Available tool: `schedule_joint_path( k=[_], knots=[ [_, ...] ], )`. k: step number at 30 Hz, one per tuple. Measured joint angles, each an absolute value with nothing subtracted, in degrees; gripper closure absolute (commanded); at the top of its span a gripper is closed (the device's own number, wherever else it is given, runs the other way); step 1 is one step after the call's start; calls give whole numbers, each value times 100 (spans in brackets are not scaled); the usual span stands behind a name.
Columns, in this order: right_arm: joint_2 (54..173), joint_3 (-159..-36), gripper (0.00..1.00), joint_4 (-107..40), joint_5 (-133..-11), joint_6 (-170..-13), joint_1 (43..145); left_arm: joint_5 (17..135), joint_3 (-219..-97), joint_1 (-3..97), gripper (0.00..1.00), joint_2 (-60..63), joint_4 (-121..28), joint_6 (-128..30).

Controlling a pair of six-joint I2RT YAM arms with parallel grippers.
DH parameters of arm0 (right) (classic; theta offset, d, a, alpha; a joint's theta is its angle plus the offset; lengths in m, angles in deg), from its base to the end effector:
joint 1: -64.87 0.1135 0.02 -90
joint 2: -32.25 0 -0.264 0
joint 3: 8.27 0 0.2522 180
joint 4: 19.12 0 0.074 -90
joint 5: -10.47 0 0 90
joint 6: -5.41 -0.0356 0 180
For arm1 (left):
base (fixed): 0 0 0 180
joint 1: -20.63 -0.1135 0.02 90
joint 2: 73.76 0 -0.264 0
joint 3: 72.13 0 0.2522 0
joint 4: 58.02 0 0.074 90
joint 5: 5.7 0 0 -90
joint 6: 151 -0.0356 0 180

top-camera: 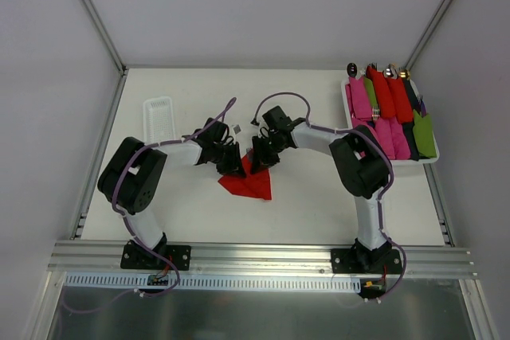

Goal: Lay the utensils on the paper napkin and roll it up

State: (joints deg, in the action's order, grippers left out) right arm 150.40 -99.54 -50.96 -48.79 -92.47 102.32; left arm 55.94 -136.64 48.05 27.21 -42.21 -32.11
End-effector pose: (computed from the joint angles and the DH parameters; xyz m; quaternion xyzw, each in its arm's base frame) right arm 0.3254 0.2722 0.1429 -0.3060 0.8796 0.3357 0.1415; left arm 0.2918 -0.1704 0.1395 0.0674 0.9184 -0.3523 0.1670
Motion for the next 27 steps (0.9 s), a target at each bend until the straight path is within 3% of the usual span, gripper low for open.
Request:
schedule_joint_path(
  k=[3, 8, 14, 27],
  knots=[
    [15079, -10002, 92, -5169, -4962, -9242, 10232, 5833, -13541, 4801, 84, 2452, -4143, -3233],
    [15105, -10013, 92, -5201, -4942, -9264, 10215, 6001, -13261, 4794, 80, 1442, -4062, -3213],
    [15193, -10013, 92, -5166, -4687, -9406, 10105, 5776, -12894, 4899, 82, 837, -4866, -2822],
    [15291, -10013, 92, -5116, -4344, -9553, 9974, 5916, -12468, 5441, 90, 2026, -6125, -1858]
  ],
)
